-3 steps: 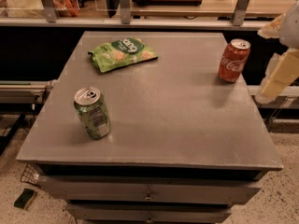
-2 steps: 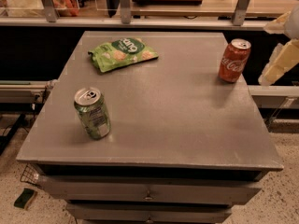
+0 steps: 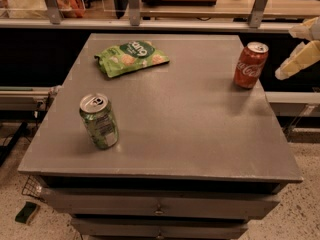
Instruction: Move coke can near green rice chip bag
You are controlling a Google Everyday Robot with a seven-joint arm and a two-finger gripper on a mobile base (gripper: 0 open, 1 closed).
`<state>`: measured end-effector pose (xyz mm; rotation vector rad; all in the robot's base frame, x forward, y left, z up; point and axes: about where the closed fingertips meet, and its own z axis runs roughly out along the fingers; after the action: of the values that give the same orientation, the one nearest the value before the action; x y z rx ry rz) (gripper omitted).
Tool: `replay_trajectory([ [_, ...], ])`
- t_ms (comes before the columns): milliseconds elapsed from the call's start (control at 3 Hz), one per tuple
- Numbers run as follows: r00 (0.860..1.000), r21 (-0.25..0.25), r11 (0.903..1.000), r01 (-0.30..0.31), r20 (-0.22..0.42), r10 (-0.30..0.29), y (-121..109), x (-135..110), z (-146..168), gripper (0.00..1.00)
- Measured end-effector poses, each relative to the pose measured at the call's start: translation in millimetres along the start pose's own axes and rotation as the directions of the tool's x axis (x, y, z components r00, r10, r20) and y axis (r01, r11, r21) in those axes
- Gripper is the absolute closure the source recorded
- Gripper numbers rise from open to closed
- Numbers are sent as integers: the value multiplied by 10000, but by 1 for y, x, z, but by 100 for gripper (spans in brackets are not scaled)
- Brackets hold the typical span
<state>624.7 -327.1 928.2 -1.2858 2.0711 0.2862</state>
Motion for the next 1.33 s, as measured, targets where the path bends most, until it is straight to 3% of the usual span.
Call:
replay_trajectory([
  [333,9889,354,9966,-744,1318,691,-15,-4,-4,0],
  [667,9734,458,9927,-1119,2061,1002,-11,-10,1,0],
  [1333,9654,-45,9897,-1433,2193,1408,27,1,53,0],
])
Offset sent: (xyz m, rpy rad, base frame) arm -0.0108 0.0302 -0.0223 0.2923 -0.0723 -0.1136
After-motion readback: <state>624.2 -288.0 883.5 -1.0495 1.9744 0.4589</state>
